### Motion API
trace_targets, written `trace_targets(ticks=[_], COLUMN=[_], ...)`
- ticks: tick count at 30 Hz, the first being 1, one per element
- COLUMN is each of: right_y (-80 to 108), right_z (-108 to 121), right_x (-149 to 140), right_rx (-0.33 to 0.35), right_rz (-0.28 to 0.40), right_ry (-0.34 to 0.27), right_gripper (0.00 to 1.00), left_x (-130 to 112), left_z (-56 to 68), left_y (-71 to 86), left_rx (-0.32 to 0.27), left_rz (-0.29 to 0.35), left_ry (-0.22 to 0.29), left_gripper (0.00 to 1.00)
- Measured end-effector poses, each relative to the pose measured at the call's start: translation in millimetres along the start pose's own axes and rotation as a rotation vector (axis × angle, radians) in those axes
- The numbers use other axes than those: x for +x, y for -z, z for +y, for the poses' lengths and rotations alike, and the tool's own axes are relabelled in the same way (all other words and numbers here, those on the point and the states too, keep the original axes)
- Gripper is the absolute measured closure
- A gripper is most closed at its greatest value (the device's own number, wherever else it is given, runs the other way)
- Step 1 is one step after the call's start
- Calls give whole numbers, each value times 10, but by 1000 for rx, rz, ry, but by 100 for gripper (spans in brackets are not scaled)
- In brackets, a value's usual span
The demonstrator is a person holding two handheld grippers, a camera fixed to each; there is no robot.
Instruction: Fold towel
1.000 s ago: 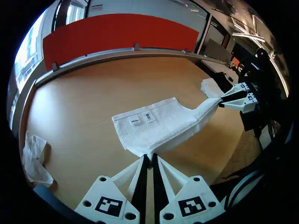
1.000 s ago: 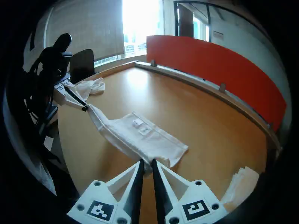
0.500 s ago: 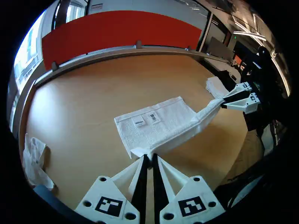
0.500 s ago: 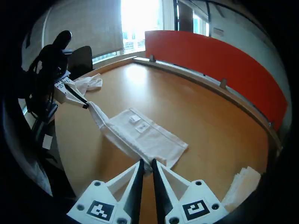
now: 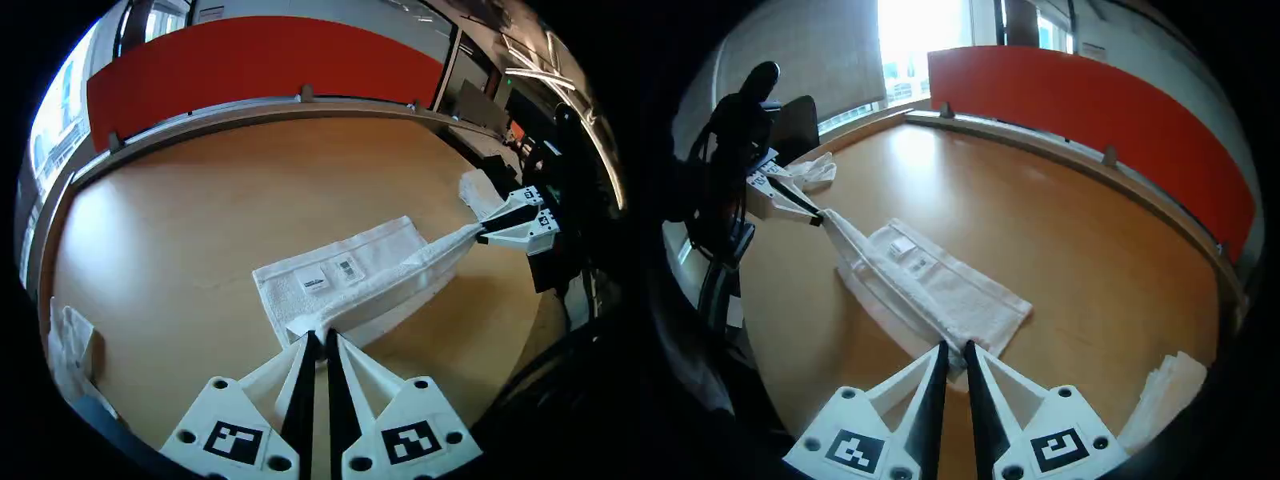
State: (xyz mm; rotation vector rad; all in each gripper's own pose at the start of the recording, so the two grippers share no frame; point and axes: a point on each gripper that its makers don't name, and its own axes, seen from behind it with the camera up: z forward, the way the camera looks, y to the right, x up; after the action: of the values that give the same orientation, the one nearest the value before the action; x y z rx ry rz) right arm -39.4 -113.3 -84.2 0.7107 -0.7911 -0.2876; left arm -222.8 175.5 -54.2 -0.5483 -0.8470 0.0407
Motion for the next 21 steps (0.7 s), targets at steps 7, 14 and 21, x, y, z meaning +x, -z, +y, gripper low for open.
trace_targets(ticks=[7,14,21], right_y=[-178,-309,-422], right_z=[113,185,270], right_x=[-24,-59,-97], right_rx=[-8,-12,-14], right_rz=[-11,-25,-39], right_ry=[-19,-17,-23], right_gripper=[83,83,83], left_x=[-6,-9,-17], left_z=[-106,-170,-243], left_y=[-186,-323,-494], left_rx=[19,31,37], left_rz=[-20,-31,-34], left_ry=[-18,-38,-45], left_gripper=[91,91,91])
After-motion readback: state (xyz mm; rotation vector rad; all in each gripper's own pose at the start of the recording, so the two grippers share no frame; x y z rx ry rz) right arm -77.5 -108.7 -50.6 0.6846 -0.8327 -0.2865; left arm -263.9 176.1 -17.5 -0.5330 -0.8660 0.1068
